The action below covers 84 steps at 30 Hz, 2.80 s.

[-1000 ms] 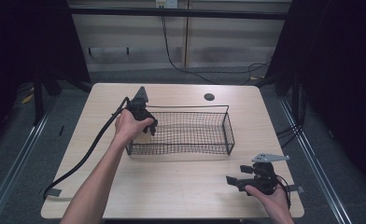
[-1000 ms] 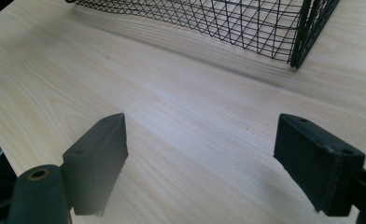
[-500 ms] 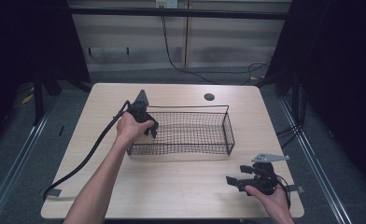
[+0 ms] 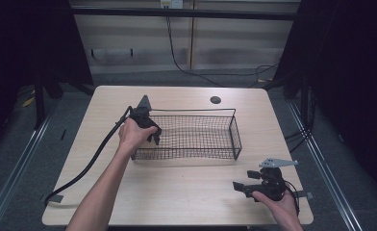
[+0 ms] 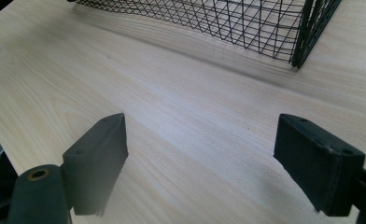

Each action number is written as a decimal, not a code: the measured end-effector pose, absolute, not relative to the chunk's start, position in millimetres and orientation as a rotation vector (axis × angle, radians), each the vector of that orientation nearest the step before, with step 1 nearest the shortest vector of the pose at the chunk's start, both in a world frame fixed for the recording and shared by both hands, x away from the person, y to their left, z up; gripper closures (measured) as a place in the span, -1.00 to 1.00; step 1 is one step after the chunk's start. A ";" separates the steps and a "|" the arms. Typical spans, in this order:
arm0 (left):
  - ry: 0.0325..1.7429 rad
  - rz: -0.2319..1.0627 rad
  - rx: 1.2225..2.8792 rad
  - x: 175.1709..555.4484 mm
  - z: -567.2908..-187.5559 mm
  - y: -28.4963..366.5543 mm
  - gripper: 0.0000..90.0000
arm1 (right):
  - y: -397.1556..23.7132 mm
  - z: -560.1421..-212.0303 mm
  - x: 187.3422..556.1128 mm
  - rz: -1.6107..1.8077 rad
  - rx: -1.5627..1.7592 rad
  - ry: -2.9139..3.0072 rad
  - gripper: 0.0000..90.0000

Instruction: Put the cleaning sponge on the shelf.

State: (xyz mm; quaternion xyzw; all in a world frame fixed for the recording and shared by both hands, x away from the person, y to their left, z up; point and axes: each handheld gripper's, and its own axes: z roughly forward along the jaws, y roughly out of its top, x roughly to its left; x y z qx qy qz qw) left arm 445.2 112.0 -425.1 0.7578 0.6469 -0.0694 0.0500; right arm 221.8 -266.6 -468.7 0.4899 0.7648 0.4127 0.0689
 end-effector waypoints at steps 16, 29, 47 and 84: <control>1.978 -0.281 2.258 447.0 -427.7 120.8 -0.37 | -266.6 -468.7 221.9 1.245 1.485 2.303 -0.62; 1.907 -0.242 2.268 444.2 -413.7 125.8 -0.45 | -266.5 -468.7 222.1 1.246 1.485 2.303 -0.62; 1.681 -0.228 2.258 433.0 -380.7 137.7 -0.50 | -266.4 -468.4 222.2 1.237 1.477 2.300 -0.62; 1.110 -0.161 2.226 380.5 -362.9 185.2 -0.50 | -267.5 -467.9 222.0 1.241 1.488 2.280 -0.62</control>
